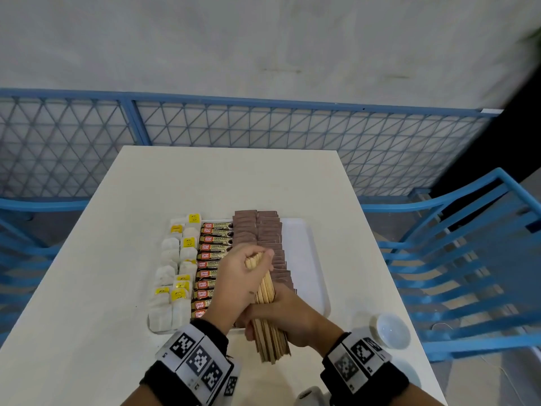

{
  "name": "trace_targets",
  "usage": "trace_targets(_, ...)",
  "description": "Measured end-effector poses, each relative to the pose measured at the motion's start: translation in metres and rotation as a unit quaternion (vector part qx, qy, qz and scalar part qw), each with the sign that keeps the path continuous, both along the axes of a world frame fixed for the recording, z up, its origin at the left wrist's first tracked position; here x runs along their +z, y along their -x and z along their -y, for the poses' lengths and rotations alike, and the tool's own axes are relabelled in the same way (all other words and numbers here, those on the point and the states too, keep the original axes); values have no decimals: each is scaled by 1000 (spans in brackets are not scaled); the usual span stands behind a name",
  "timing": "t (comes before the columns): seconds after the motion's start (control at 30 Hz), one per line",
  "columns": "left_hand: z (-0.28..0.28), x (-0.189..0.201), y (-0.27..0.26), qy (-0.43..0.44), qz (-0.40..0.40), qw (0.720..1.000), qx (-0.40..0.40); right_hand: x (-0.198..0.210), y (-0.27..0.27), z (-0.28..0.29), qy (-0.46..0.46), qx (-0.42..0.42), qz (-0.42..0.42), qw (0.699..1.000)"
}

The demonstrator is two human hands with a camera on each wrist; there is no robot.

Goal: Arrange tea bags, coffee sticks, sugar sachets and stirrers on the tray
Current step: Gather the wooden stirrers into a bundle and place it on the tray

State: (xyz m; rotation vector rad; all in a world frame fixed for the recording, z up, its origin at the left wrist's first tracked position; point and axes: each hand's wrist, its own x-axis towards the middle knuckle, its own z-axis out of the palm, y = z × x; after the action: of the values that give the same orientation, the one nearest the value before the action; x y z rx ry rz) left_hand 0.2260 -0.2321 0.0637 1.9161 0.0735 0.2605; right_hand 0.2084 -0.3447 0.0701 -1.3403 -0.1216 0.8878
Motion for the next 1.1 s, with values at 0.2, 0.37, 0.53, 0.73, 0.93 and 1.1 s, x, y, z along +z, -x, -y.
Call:
trace_targets(0.2,-5,4,-2,152,-142,978,-31,2,-2,-2,51,-80,33,995)
trace_targets(0.37,-16,-10,4,454,-399,795,-60,13,-17,-6,87,-244,190,947)
trace_targets(0.53,-5,-7,11,518,-415,743,-90,11,-13,-21,65,-286,268,917)
trace_targets(0.73,-7,-6,8,542,-383,746,-61,-2,-11,-25,53,-284,281,915)
trace_targets(0.93,7,-13,4,466,-446,763,-43,-8,-27,-16,74,-288,167,940)
trace_targets(1.1,22,-23,-12,314,-392,865,-10,-17,-54,20,107,-271,27,956)
